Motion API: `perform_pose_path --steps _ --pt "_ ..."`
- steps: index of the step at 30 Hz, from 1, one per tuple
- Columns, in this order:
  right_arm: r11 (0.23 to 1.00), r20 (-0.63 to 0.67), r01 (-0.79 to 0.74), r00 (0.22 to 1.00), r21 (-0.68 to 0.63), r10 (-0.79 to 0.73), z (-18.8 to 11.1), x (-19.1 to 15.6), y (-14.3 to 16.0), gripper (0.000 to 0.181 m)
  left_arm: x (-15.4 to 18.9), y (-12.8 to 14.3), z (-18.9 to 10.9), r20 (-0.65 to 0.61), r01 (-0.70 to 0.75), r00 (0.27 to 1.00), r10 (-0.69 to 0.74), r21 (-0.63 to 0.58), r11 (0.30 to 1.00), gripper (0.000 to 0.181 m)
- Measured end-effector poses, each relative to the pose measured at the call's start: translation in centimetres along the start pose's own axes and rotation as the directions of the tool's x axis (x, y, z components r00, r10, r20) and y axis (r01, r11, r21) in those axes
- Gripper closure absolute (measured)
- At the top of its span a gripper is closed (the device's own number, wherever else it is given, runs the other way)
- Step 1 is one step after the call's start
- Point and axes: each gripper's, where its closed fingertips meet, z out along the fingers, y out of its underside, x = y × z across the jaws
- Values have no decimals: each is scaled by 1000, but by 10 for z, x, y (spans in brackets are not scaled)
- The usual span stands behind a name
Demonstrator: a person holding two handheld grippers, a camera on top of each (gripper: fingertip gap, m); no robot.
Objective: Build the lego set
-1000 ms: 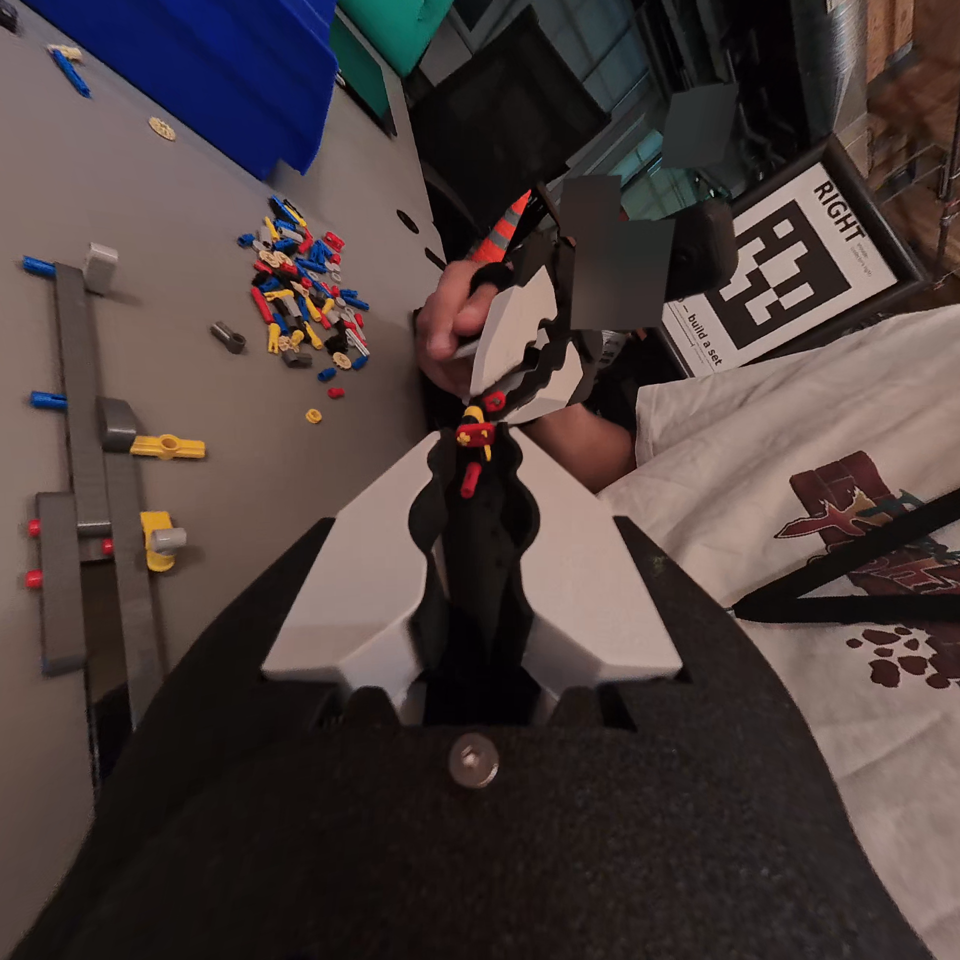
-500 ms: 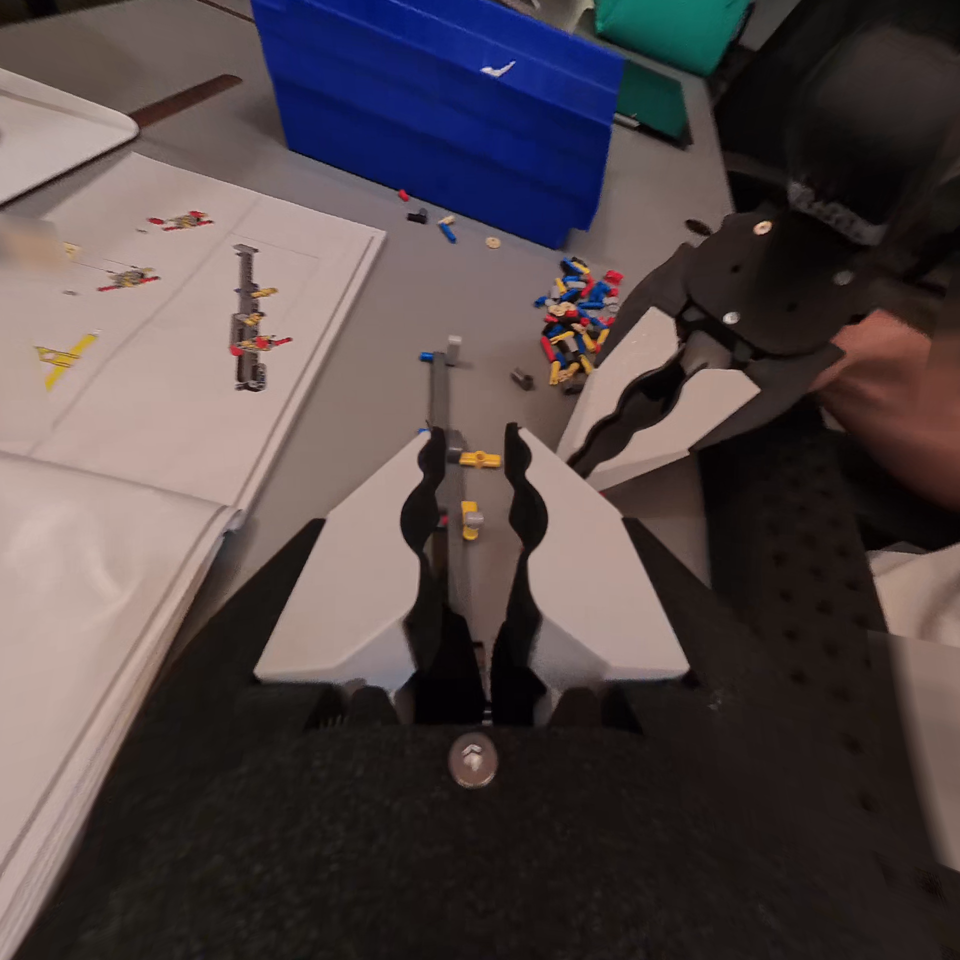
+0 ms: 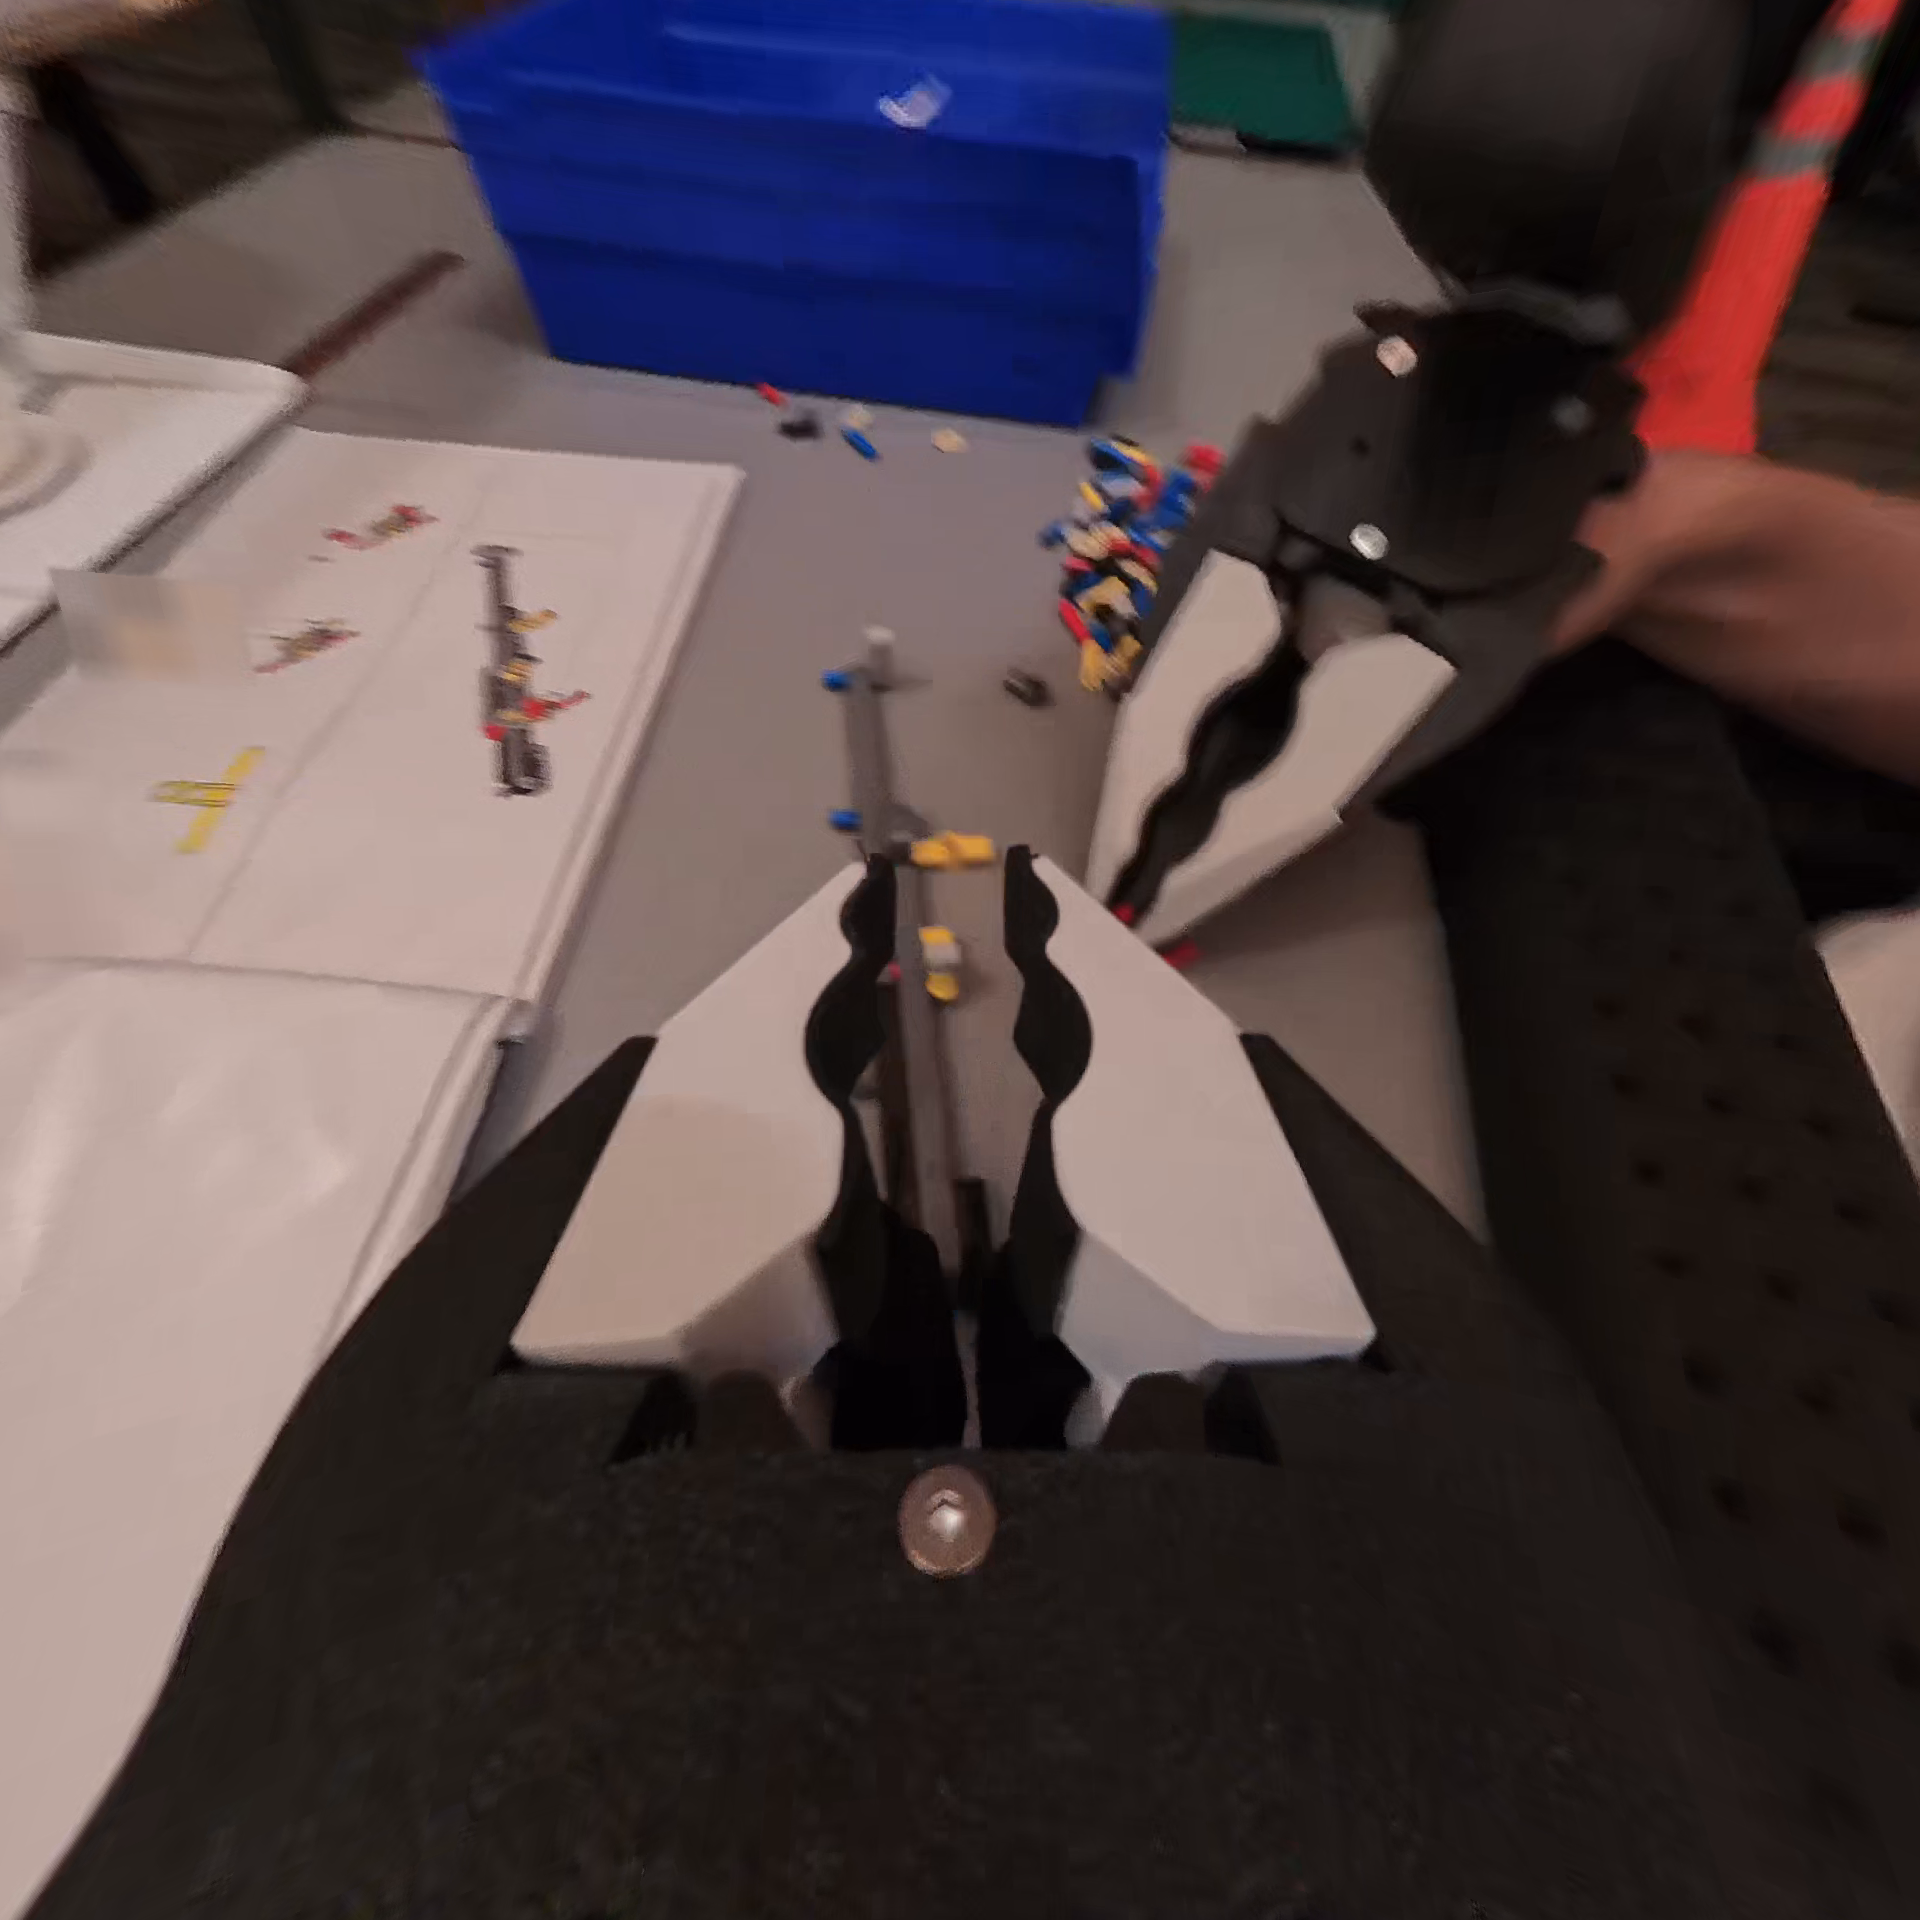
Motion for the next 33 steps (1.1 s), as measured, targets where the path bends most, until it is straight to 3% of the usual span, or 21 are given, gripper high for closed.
perform_pose_path --steps 5,13,21,33 --pt "1000 28 24 999 9 -25 -1 -3 1 175 34 34 3 -185 -166 973 138 -147 975 159" --pt "994 73 106 992 14 -106 0 -17 1 175 43 62 20 -185 -308 947 263 -289 906 164" --pt "986 147 168 975 20 -169 -1 -33 3 175 60 66 20 -284 -286 936 208 -266 921 173" --pt "983 148 184 971 22 -185 -1 -35 3 175 58 73 22 -289 -319 927 238 -280 905 175"
